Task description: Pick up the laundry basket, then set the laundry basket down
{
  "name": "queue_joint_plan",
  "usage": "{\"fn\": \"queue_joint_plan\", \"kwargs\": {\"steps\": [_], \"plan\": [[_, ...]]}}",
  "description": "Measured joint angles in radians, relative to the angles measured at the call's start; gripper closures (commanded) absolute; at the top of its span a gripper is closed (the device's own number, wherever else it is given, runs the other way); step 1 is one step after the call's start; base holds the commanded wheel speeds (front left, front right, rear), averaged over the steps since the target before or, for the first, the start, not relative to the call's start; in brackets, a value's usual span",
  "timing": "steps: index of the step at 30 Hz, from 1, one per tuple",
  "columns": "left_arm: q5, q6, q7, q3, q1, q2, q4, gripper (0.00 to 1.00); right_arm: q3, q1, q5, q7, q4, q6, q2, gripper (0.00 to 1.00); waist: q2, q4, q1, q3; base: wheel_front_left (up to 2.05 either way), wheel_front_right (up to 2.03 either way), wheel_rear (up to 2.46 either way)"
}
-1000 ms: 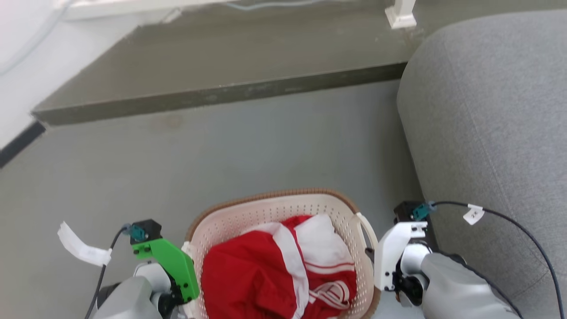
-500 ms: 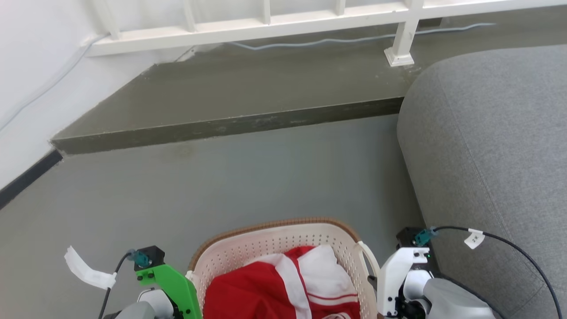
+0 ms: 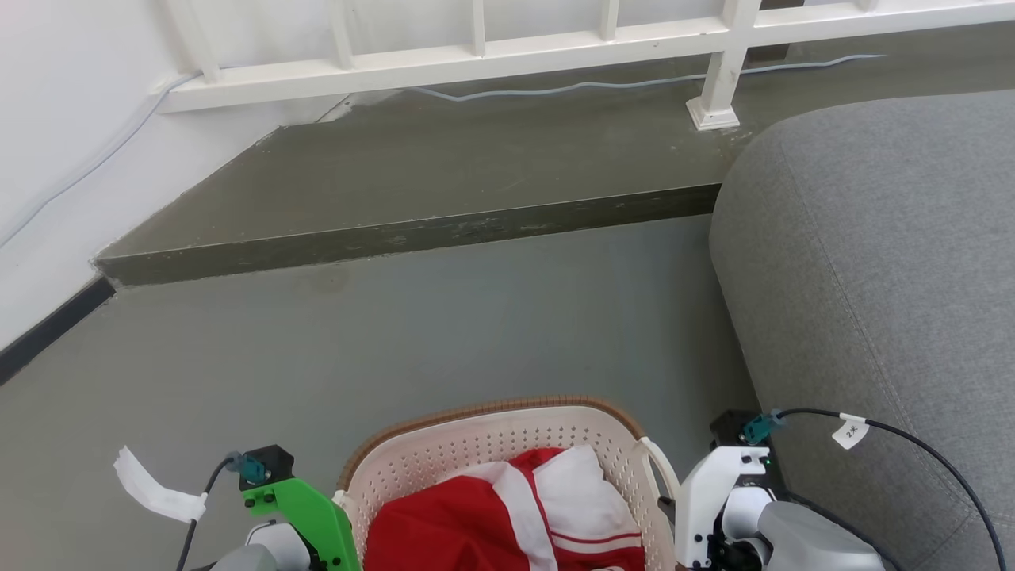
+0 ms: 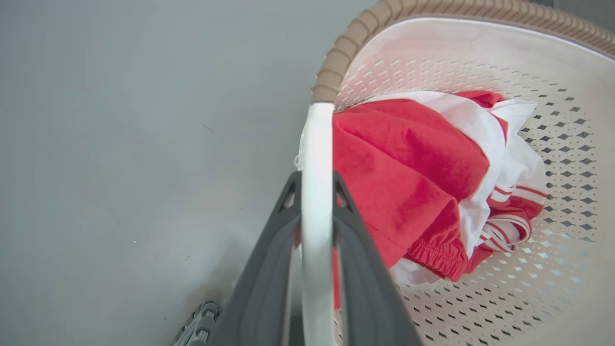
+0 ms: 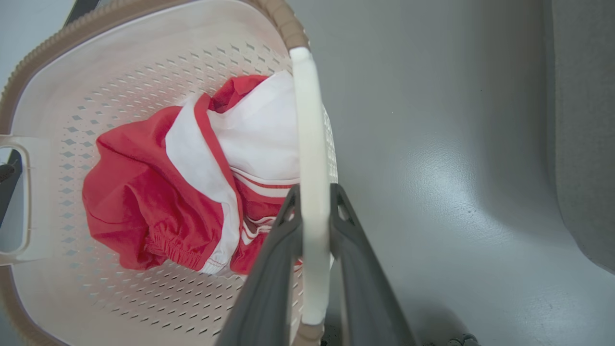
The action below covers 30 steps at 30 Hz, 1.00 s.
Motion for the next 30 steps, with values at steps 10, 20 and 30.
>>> {"fn": "queue_joint_plan", "kwargs": {"steps": [10, 20, 30], "plan": [[-0.003, 0.000, 0.000, -0.001, 0.001, 0.000, 0.002, 1.00, 0.008, 0.000, 0.009, 0.000, -0.001, 0.000, 0.000, 1.00, 0.0000, -0.003, 0.0000, -0.002, 0.00, 0.00, 0.00], [-0.004, 0.000, 0.000, -0.002, 0.001, 0.000, 0.003, 1.00, 0.014, 0.000, 0.018, 0.000, -0.002, 0.000, 0.000, 1.00, 0.0000, -0.004, 0.0000, -0.001, 0.00, 0.00, 0.00], [-0.006, 0.000, 0.001, -0.002, 0.001, 0.000, 0.004, 1.00, 0.023, 0.000, 0.026, 0.000, -0.003, -0.001, 0.000, 1.00, 0.0000, -0.004, 0.0000, -0.001, 0.00, 0.00, 0.00]]}}
